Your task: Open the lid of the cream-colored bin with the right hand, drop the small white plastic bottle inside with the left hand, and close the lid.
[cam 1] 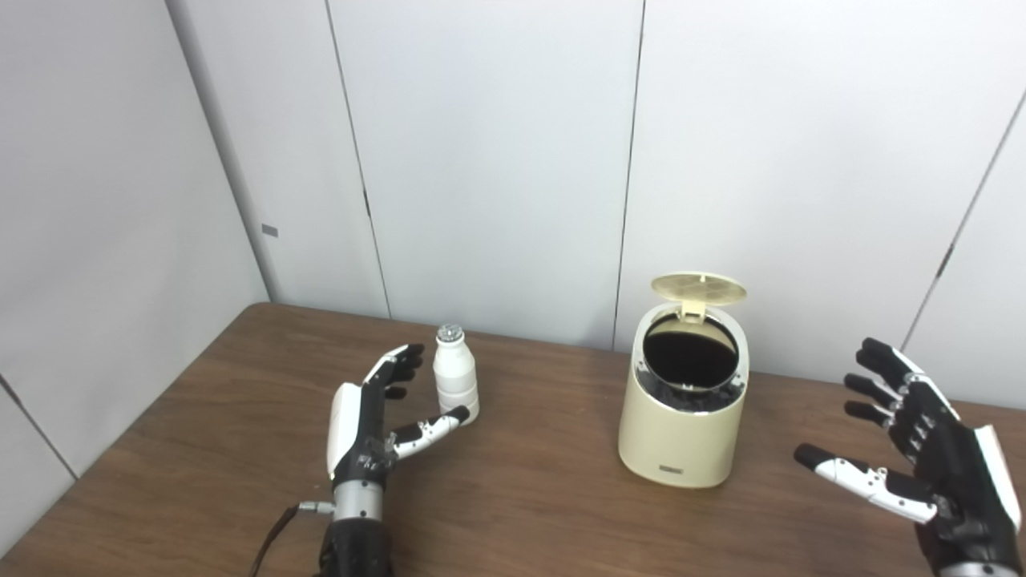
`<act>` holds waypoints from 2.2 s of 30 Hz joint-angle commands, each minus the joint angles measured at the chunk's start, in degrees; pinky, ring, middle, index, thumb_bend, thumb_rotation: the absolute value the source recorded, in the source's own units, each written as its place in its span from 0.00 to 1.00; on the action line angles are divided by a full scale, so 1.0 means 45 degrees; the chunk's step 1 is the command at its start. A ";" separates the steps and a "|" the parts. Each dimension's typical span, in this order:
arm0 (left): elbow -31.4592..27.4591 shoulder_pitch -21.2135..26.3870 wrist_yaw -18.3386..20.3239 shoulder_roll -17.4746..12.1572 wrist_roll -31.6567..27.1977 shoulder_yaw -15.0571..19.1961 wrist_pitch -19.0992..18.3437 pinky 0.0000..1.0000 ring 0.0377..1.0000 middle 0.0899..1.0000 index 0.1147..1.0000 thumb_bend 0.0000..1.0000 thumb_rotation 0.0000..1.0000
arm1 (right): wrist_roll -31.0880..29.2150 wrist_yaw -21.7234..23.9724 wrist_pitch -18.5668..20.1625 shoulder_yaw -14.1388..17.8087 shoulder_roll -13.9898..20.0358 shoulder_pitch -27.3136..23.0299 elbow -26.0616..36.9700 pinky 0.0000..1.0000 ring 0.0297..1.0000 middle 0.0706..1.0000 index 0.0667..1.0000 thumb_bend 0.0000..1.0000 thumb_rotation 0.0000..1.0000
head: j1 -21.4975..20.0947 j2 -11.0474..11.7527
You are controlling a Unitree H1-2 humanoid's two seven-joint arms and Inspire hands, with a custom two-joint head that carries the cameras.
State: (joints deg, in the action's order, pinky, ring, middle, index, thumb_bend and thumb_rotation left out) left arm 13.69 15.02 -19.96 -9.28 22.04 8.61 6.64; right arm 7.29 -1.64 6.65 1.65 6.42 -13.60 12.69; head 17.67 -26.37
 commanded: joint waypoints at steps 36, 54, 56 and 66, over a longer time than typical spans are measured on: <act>0.2774 0.2146 -0.1447 0.0098 -0.0693 -0.0531 0.1965 0.37 0.41 0.43 0.46 0.52 0.00 | 0.0150 -0.0026 0.0040 -0.0051 -0.0210 -0.0108 0.1163 0.68 0.77 0.84 0.83 0.66 0.00 | -0.0504 -0.0258; 0.2458 0.1910 -0.1609 -0.0350 -0.0467 -0.0978 0.3385 0.37 0.39 0.42 0.45 0.50 0.00 | 0.0208 0.0036 -0.0488 -0.0167 -0.0176 -0.0099 0.0552 0.72 0.80 0.86 0.84 0.66 0.00 | -0.0909 -0.0123; 0.2104 0.1830 -0.1605 -0.0349 -0.0486 -0.1124 0.4139 0.36 0.39 0.42 0.45 0.50 0.00 | 0.0147 0.0009 -0.0775 -0.0154 -0.0181 -0.0091 0.0214 0.76 0.81 0.87 0.85 0.65 0.00 | -0.1149 -0.0056; -0.0832 0.2092 -0.1044 -0.0949 -0.0416 -0.3083 0.4503 0.39 0.41 0.43 0.43 0.51 0.00 | 0.0452 -0.0302 -0.2404 -0.0226 -0.0212 -0.0178 -0.1652 0.73 0.79 0.86 0.84 0.72 0.06 | -0.2346 0.0463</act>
State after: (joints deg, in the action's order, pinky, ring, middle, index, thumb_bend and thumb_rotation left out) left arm 12.70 21.10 -25.24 -12.10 19.64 -4.65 25.47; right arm 8.55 -2.31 -0.89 0.79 5.55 -12.76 4.03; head 7.04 -24.26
